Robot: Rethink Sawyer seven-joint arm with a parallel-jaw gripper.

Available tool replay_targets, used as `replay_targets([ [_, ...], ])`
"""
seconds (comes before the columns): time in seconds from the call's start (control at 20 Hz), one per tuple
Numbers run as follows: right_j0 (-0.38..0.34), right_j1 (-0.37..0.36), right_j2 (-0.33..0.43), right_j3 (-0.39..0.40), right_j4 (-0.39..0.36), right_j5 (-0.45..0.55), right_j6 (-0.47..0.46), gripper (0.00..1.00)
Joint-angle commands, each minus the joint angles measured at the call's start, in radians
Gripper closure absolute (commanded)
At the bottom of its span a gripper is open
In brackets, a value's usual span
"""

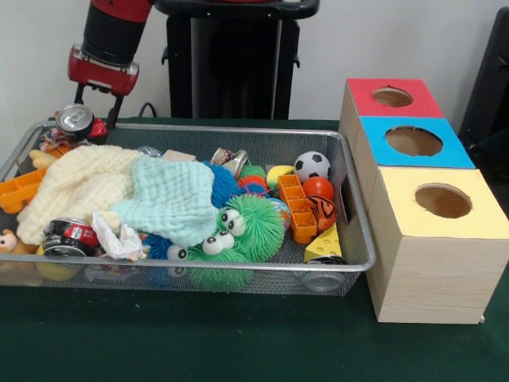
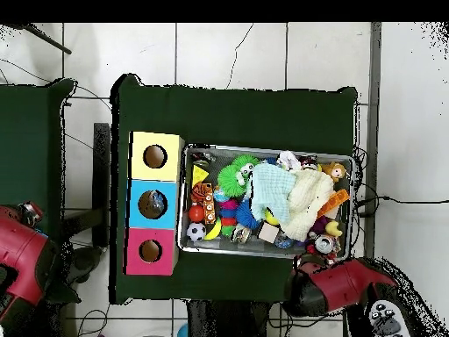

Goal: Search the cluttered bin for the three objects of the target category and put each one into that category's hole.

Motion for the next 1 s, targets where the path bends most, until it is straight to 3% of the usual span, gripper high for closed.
replay_targets([
  [0.05,-0.056,-0.001,0.126,0.018,0.080,-0.023,0.034,0.00],
  [0.55,-0.137,-0.027,0.199,0.051,0.091,-0.008,-0.033,0.00],
  [0.6,-0.145,-0.029,0.207,0.054,0.086,-0.013,-0.026,1.00],
  [1.0,-0.200,-0.055,0.267,0.078,0.104,0.025,-0.070,1.00],
])
